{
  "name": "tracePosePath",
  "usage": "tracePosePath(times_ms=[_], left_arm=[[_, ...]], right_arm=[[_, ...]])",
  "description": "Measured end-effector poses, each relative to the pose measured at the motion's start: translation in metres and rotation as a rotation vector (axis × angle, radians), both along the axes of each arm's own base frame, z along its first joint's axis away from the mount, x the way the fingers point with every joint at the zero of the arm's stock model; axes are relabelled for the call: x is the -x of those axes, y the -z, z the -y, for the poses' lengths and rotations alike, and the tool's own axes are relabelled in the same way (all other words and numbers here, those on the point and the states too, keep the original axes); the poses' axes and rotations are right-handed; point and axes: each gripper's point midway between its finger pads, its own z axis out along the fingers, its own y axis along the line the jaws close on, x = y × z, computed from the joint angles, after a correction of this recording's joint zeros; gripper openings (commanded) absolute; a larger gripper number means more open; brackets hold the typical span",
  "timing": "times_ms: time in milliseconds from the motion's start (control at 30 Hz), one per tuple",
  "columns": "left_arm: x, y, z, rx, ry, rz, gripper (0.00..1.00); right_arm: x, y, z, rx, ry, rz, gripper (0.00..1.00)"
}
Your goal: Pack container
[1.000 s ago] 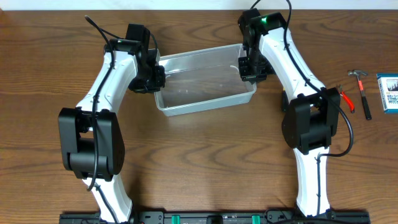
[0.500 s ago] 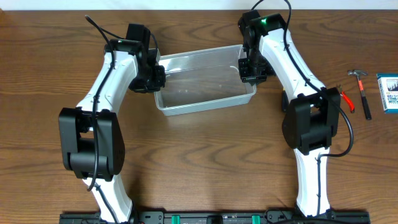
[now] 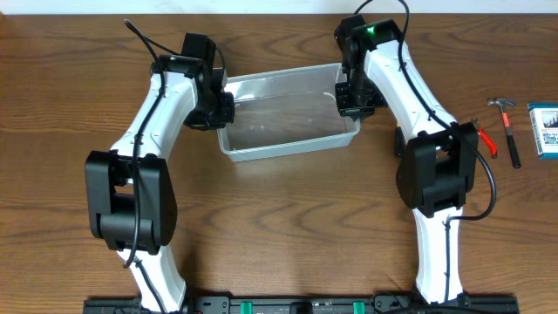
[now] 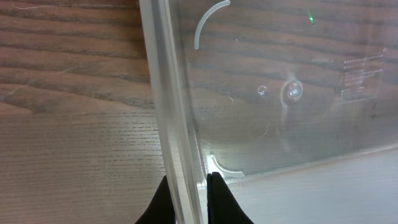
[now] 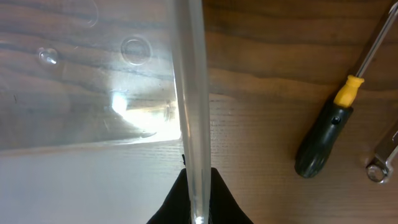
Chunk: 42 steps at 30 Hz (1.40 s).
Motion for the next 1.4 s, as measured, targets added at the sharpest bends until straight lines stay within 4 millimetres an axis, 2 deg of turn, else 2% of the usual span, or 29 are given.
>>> tracePosePath(times_ms=[367, 667, 1400], left_arm=[[0.001, 0.0, 0.003, -0.004, 0.007, 0.001, 0.06], [0.003, 0.0, 0.013, -0.004, 0.032, 0.001, 0.06], [0.005, 0.0, 0.02, -0.007, 0.052, 0.001, 0.06]], right_arm=[[0.002, 0.001, 0.002, 0.002, 0.017, -0.003, 0.01], [0.0, 0.001, 0.013, -0.006, 0.046, -0.01, 0.01], [0.006, 0.002, 0.017, 0.006, 0.07, -0.024, 0.01]])
